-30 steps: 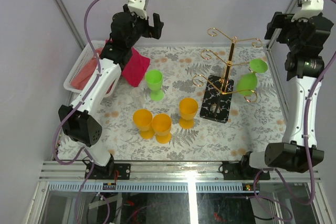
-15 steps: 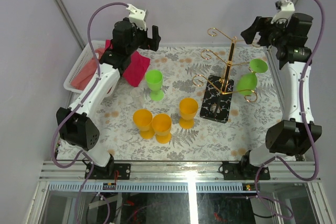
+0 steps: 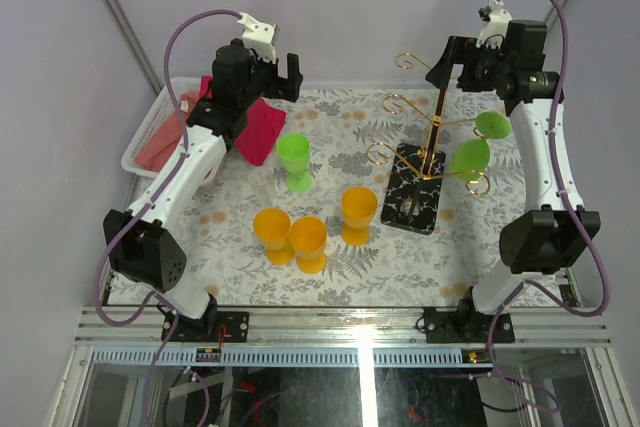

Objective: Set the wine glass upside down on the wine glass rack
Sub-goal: Adjust the wine rack at the center of the board.

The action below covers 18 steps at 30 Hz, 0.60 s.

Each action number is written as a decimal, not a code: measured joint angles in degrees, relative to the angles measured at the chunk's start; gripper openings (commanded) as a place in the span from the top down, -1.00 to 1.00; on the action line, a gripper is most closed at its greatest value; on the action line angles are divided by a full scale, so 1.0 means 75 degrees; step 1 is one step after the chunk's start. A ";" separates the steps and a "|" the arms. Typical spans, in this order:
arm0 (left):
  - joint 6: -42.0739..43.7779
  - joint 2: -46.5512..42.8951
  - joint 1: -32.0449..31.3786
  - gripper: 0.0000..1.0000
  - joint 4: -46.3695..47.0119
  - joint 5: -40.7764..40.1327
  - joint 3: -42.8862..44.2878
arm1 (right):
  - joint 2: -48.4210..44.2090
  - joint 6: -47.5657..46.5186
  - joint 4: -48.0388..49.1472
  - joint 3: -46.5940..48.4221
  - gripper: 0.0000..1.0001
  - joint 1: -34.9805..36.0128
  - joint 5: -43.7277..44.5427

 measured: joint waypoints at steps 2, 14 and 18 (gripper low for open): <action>0.0003 -0.0009 0.0000 -0.99 0.0003 -0.0009 -0.0023 | 0.0146 -0.0026 -0.0248 0.0239 -0.99 0.0061 0.0286; 0.0050 -0.0012 0.0000 -1.00 0.0000 -0.0087 -0.0029 | 0.0650 -0.0070 -0.1134 0.0548 -0.99 0.0315 0.1037; 0.0055 -0.0012 0.0000 -1.00 0.0000 -0.0085 -0.0029 | 0.0653 -0.0070 -0.1212 0.0548 -0.99 0.0353 0.1093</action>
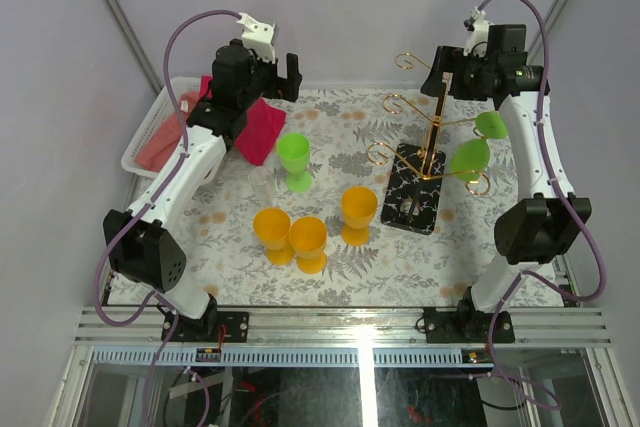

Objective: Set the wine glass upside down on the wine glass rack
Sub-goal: Adjust the wine rack at the center of the board.

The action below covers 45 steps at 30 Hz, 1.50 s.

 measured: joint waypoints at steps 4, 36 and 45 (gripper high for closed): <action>-0.0003 -0.0009 0.0000 -1.00 0.0006 0.0003 -0.0020 | 0.0000 0.0000 0.0000 0.0000 -1.00 0.0085 0.0000; 0.0408 -0.2559 -0.1279 -1.00 0.0070 0.1294 -0.2637 | 0.0219 -0.0338 -0.0385 0.0842 -1.00 0.0286 0.0746; 0.0096 -0.3156 -0.2090 -1.00 0.0108 0.1262 -0.3010 | 0.0388 -0.0347 -0.0452 0.0705 -1.00 0.0286 0.0740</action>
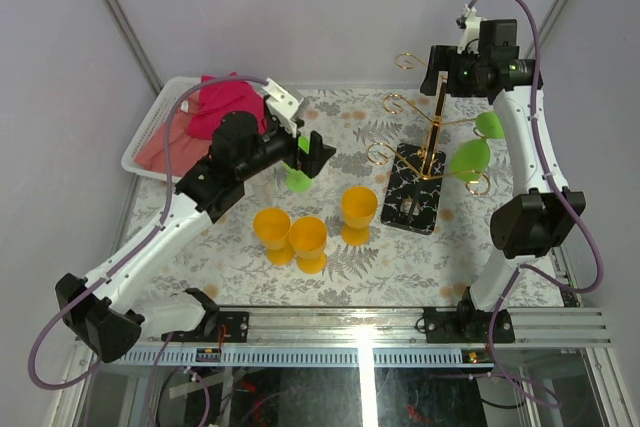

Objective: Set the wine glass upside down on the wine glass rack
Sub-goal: Adjust the wine rack at the center of the board.

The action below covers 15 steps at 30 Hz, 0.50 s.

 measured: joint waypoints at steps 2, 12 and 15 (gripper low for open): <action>-0.0058 0.0055 -0.0306 -1.00 0.0000 0.0012 -0.0012 | 0.0000 0.0000 -0.0003 -0.0117 -1.00 0.0000 0.0000; -0.0105 0.0688 -0.1259 -0.99 0.0003 0.0035 -0.0003 | -0.0012 -0.0003 -0.0055 -0.0344 -1.00 0.0000 0.0012; -0.0052 0.0973 -0.1416 -1.00 -0.0026 0.0032 0.0108 | -0.0047 0.0000 -0.0067 -0.0373 -0.99 0.0000 0.0012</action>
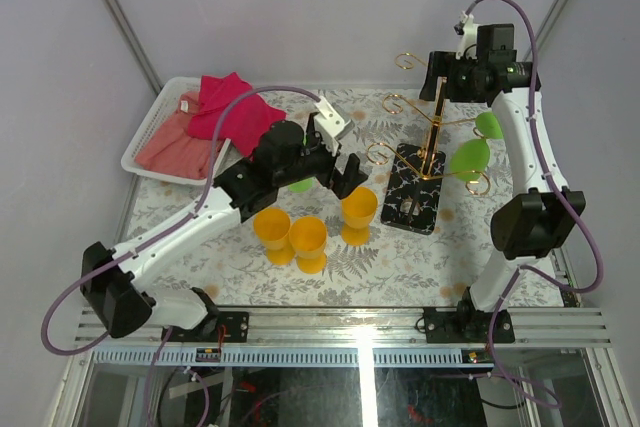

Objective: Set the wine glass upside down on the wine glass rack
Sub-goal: Adjust the wine rack at the center of the board.

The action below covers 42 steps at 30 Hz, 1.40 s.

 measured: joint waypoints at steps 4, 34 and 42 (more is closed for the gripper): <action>0.0125 0.0414 -0.0192 -1.00 0.0006 -0.0003 0.0338 | -0.0061 0.0000 -0.0009 -0.0064 -0.99 0.0000 -0.0003; 0.1381 0.1775 -0.0580 -1.00 0.0376 -0.1037 0.1743 | -0.0189 0.0073 0.0050 -0.0370 -0.99 0.0015 -0.0125; 0.1620 0.1769 -0.0644 -1.00 0.0373 -0.1492 0.1734 | -0.0189 0.0166 0.0050 -0.0370 -0.99 0.0052 -0.0667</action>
